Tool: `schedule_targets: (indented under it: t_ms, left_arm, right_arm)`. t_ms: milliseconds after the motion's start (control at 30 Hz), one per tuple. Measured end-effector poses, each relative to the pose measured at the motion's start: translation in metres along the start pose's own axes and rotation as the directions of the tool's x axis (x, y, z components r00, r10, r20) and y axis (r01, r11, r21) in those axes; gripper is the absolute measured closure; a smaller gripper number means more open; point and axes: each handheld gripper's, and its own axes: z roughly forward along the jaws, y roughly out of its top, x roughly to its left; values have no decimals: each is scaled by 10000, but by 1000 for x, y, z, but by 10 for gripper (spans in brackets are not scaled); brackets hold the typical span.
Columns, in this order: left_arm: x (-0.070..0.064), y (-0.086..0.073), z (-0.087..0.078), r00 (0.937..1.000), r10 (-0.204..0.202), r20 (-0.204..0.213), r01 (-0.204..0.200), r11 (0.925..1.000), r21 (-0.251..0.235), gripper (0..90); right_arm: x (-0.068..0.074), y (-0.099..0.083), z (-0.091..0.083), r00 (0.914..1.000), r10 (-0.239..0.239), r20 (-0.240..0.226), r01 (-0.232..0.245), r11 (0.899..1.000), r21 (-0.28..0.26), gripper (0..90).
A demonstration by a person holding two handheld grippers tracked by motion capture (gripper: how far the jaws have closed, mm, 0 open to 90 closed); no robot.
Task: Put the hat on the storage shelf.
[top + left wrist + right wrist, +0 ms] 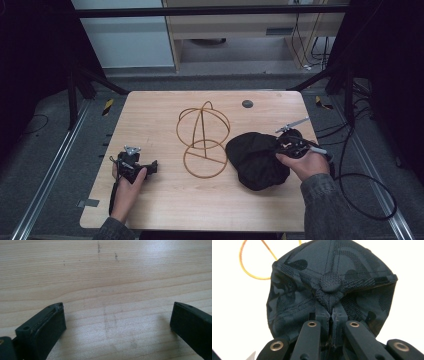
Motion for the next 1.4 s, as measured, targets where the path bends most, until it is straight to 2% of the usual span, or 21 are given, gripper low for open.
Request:
schedule_targets:
  t_ms: [133, 233, 333, 400, 433, 600, 667, 933, 1200, 1400]
  left_arm:
    - [0, 0, 0, 10000, 5, 6, -5, 10000, -1, 0]
    - [0, 0, 0, 10000, 25, 20, -25, 10000, 2, 0]
    - [-1, 0, 0, 10000, 29, 27, -29, 10000, 0, 0]
    - [-1, 0, 0, 10000, 30, 30, -30, 10000, 0, 0]
    - [-1, 0, 0, 10000, 28, 30, -28, 10000, -1, 0]
    - [-1, 0, 0, 10000, 4, 35, -4, 10000, -24, 0]
    - [-1, 0, 0, 10000, 7, 36, -6, 10000, -26, 0]
    - [-2, 0, 0, 10000, 18, 40, -18, 10000, -31, 0]
    - [-2, 0, 0, 10000, 21, 41, -21, 10000, -34, 0]
    - [-2, 0, 0, 10000, 21, 42, -20, 10000, -32, 0]
  right_arm:
    - [0, 7, -12, 9998, 77, -169, -81, 9997, -225, 870]
    - [2, 16, -27, 10000, -5, -73, 2, 9991, -421, 870]
    - [2, 20, -36, 10000, -43, 7, 43, 9984, -569, 870]
    - [2, 25, -47, 10000, -2, 77, 8, 9970, -769, 870]
    - [1, 30, -58, 9999, 33, 157, -17, 9948, -1014, 870]
    - [2, 37, -78, 9993, 30, 373, 23, 9900, -1412, 870]
    - [1, 40, -93, 9990, 110, 433, -33, 9848, -1736, 870]
    - [1, 42, -113, 9977, 120, 665, 23, 9775, -2110, 871]
    - [0, 42, -123, 9965, 167, 819, 27, 9729, -2314, 871]
    - [2, 47, -134, 9957, 252, 889, -9, 9648, -2631, 870]
